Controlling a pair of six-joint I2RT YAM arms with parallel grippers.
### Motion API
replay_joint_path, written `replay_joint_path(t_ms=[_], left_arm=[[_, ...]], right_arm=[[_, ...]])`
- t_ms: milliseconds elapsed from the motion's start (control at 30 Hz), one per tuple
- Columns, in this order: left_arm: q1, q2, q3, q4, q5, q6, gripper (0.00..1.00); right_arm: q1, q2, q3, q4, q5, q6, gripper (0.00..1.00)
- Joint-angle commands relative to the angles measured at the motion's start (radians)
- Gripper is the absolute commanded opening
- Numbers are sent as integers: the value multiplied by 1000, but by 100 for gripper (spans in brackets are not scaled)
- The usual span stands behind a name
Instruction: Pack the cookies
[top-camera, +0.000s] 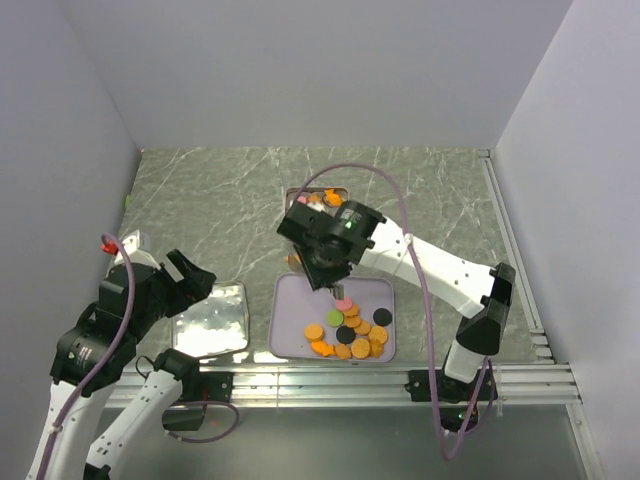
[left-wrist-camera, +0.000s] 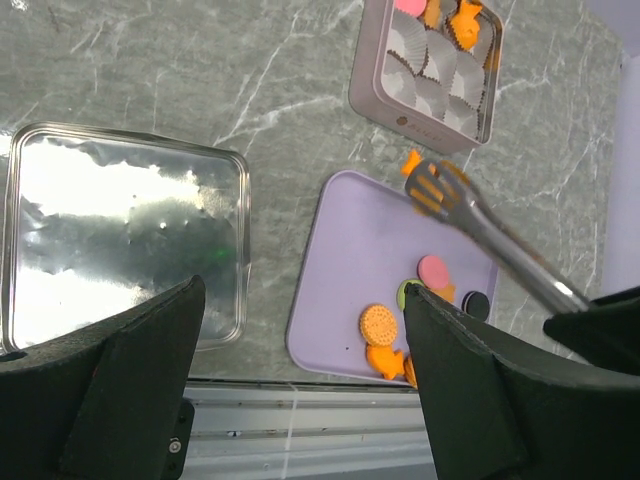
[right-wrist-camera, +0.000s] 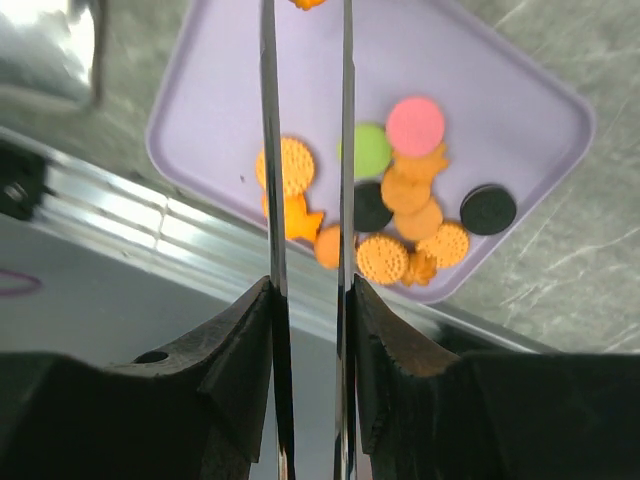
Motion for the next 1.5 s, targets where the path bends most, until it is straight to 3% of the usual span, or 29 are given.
replay_joint_path(t_ms=[0,467,967,1467], left_arm=[[-3,2,66,-13,-28,-7,87],[-3,-52,81,-31,-100,-67,87],[-3,-64,81,-30,-129,-75,88],[-3,-20,95,-1,-207,-15,91]], right_arm=[[-46,19,104,-85,58,-5,35],[-276,15,201,-35,21,-106,35],[-340,309,528,-28,-103,-162,35],[-382,453,577,13,-117,-208,35]])
